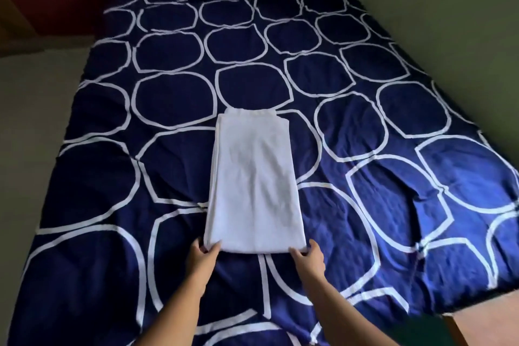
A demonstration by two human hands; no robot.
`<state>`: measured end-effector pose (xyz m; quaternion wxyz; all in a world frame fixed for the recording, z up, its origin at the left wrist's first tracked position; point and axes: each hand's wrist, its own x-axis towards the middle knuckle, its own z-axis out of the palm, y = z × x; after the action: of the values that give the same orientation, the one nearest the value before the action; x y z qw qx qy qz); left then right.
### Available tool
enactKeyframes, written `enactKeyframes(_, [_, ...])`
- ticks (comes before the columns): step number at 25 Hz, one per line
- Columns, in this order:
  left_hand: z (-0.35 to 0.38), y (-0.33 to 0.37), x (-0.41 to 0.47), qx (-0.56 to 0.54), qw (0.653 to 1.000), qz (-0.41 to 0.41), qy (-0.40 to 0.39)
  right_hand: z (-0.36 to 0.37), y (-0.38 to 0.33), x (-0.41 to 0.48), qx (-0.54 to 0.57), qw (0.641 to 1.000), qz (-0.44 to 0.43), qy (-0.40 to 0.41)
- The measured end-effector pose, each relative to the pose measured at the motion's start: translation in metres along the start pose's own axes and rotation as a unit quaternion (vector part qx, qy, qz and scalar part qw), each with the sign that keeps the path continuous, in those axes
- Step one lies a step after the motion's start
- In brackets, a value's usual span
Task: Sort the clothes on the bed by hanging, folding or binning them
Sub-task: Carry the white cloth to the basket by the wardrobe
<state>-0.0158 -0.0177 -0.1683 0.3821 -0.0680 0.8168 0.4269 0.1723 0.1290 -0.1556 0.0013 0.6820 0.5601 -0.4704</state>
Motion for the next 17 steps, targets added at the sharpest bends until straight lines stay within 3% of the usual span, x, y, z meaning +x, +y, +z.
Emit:
enactKeyframes(3, [0.006,0.002,0.004,0.027,1.000,0.011,-0.002,0.002,0.001,0.010,0.105,0.994,-0.008,-0.001])
enactKeyframes(7, [-0.019,-0.016,-0.024,-0.033,0.996,-0.080,-0.033,-0.023,0.015,-0.012,0.033,0.998,0.033,-0.039])
enactKeyframes(10, [-0.058,-0.060,-0.081,-0.033,0.970,-0.215,-0.111,-0.050,0.065,-0.061,-0.025,0.977,0.128,-0.167])
enactKeyframes(12, [-0.086,-0.094,-0.111,-0.017,0.952,-0.246,-0.179,-0.065,0.110,-0.099,-0.029,0.945,0.193,-0.263])
enactKeyframes(15, [-0.126,-0.094,-0.167,-0.015,0.886,-0.362,-0.290,-0.091,0.137,-0.151,-0.016,0.905,0.256,-0.339])
enactKeyframes(17, [-0.144,-0.077,-0.188,0.028,0.897,-0.327,-0.298,-0.104,0.119,-0.168,0.013,0.899,0.256,-0.355])
